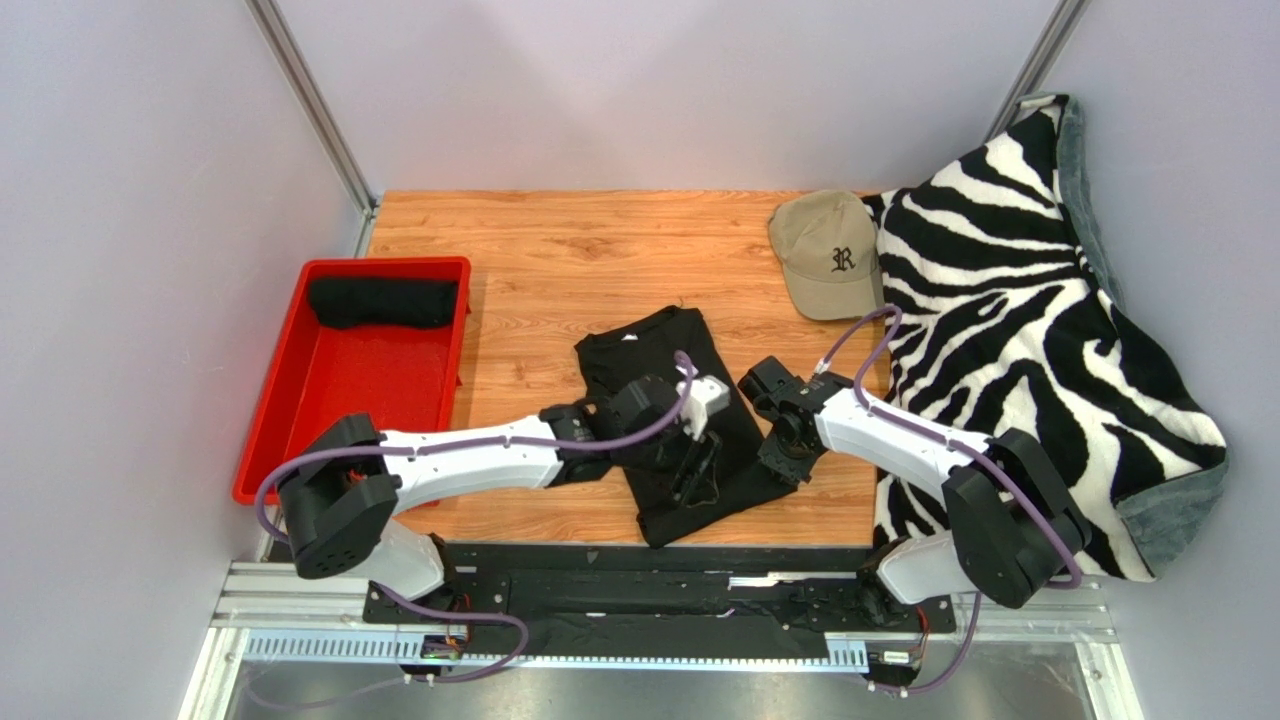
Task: Roll the t-shirts
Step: Roll the T-shirt to the center of the board.
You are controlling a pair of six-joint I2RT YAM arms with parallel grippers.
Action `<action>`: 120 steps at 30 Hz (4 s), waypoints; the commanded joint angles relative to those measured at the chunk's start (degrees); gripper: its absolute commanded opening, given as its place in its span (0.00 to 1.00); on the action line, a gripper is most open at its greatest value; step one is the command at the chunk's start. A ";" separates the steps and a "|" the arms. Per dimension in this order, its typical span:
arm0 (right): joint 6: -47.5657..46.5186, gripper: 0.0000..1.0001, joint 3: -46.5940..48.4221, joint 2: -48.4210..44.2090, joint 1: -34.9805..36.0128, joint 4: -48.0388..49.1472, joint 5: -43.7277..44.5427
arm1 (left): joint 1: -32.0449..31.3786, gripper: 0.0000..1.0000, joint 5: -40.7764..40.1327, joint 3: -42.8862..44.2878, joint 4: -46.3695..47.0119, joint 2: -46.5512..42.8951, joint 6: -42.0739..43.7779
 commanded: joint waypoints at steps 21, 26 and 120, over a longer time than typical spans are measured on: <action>-3.58 0.21 1.59 4.85 -5.33 1.24 -7.80 | -27.03 0.65 -52.60 14.67 -4.86 16.48 21.04; -4.02 0.20 1.59 4.94 -5.77 1.16 -8.32 | -27.20 0.64 -53.13 14.23 -3.98 18.76 21.84; 13.29 0.73 -9.05 -13.78 5.74 8.19 3.89 | 6.63 0.00 29.58 1.31 19.93 23.69 -11.03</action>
